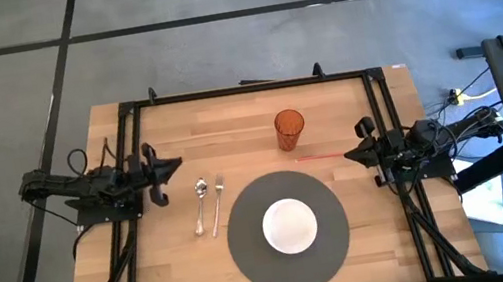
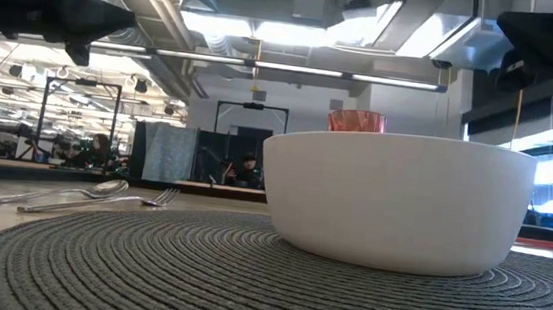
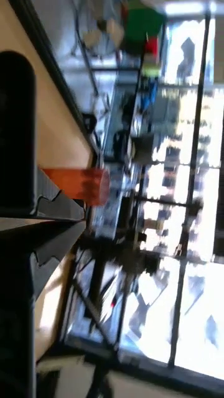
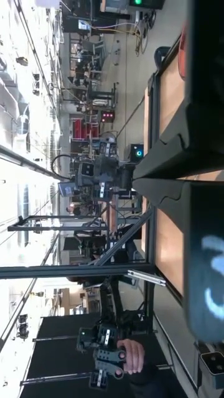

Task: Pick & Place Utensil
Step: Put the silver spoon into the white bowl

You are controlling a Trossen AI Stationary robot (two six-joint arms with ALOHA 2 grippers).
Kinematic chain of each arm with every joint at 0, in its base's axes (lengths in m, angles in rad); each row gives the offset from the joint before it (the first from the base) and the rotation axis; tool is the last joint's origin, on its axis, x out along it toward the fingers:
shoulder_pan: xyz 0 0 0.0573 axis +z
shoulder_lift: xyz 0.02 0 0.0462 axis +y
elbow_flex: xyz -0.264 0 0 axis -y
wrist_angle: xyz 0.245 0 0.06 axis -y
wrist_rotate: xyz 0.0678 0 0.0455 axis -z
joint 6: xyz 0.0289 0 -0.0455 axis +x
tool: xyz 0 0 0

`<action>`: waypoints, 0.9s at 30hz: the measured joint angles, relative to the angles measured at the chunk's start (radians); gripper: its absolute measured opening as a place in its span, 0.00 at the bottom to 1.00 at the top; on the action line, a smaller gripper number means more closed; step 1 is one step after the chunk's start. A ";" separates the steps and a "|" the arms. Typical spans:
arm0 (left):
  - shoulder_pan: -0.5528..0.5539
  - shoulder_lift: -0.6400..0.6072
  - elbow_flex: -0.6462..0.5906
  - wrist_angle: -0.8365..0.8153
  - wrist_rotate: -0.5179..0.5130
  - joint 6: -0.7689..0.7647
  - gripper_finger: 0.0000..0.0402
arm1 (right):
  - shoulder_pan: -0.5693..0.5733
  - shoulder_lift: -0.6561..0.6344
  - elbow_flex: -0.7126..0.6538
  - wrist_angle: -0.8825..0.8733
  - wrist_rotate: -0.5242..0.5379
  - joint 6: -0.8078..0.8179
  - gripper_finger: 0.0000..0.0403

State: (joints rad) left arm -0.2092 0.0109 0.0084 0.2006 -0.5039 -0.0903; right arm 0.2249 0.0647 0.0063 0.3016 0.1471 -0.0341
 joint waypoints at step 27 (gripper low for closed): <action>-0.065 0.376 0.184 -0.261 -0.128 -0.408 0.01 | 0.000 0.000 0.001 0.002 0.000 0.000 0.01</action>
State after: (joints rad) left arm -0.2745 0.3869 0.1919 -0.0608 -0.6316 -0.4984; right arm 0.2253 0.0647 0.0071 0.3035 0.1470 -0.0339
